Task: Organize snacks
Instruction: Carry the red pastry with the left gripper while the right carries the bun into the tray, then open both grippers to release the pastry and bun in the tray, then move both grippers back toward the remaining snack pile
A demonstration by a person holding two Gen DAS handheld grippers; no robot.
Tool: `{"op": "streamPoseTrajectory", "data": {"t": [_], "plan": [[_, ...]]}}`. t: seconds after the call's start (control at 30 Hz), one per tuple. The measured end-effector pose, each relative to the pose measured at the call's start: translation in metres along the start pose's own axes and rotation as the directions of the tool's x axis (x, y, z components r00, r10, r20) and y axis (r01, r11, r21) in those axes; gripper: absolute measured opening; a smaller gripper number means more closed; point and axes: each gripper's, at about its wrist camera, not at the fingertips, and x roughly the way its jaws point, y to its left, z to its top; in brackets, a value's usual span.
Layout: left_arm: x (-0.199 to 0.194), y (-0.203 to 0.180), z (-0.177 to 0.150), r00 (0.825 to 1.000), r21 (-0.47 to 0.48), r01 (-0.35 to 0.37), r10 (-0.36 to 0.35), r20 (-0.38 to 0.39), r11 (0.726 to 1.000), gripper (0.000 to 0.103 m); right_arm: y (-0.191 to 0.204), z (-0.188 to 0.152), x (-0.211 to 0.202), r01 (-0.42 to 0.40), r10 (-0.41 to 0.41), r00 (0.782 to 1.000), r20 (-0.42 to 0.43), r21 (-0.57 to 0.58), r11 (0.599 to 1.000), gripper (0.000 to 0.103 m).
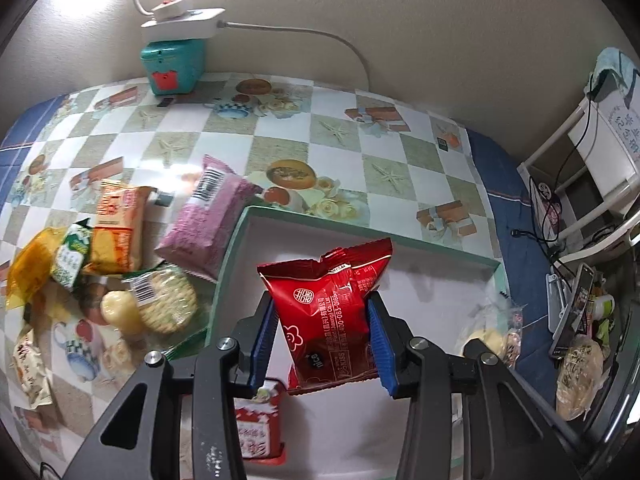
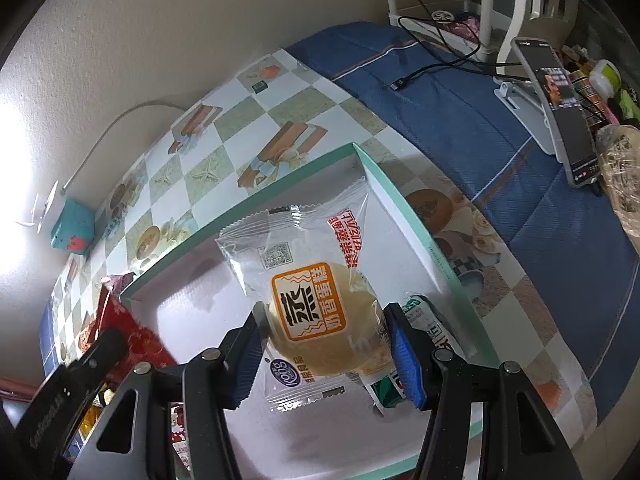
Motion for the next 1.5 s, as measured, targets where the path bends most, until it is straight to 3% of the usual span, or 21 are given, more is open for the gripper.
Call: {"op": "streamPoseTrajectory", "data": {"t": [0.27, 0.37, 0.63, 0.73, 0.83, 0.9, 1.1, 1.23, 1.5], "plan": [[0.008, -0.004, 0.003, 1.0, 0.007, -0.003, 0.003, -0.002, 1.0, 0.047, 0.005, 0.001, 0.001, 0.026, -0.026, 1.0, 0.018, -0.03, 0.999, 0.062], [0.006, 0.001, 0.005, 1.0, -0.009, -0.004, 0.004, -0.004, 1.0, 0.067, 0.008, 0.0, 0.001, 0.027, -0.026, 1.0, 0.012, -0.036, 0.999, 0.062], [-0.011, 0.02, 0.012, 0.999, -0.043, -0.032, 0.033, 0.005, 0.999, 0.073, 0.014, -0.002, -0.004, 0.027, -0.026, 1.0, 0.016, -0.055, 0.998, 0.075], [-0.021, 0.035, 0.014, 0.998, -0.071, -0.068, 0.069, 0.012, 0.995, 0.086, 0.016, -0.004, -0.006, 0.029, -0.028, 0.999, 0.019, -0.048, 0.998, 0.078], [-0.03, 0.058, 0.015, 0.995, -0.116, -0.095, 0.098, 0.016, 0.989, 0.087, 0.018, -0.007, -0.007, 0.034, -0.033, 0.999, 0.015, -0.045, 0.998, 0.079], [-0.035, 0.074, 0.015, 0.994, -0.157, -0.106, 0.109, 0.012, 0.982, 0.087, 0.021, -0.01, -0.008, 0.028, -0.027, 0.999, 0.016, -0.048, 0.998, 0.086], [-0.058, 0.136, 0.006, 0.981, -0.284, -0.183, 0.193, 0.01, 0.941, 0.089, 0.037, -0.021, -0.015, 0.017, -0.015, 0.999, 0.033, -0.079, 0.997, 0.088], [-0.076, 0.182, -0.012, 0.965, -0.383, -0.242, 0.264, 0.004, 0.892, 0.091, 0.05, -0.032, -0.019, 0.01, -0.006, 0.999, 0.038, -0.11, 0.994, 0.088], [-0.102, 0.23, -0.033, 0.954, -0.462, -0.267, 0.301, -0.001, 0.846, 0.095, 0.078, -0.057, -0.035, -0.013, 0.026, 0.998, 0.065, -0.189, 0.982, 0.088]]}}
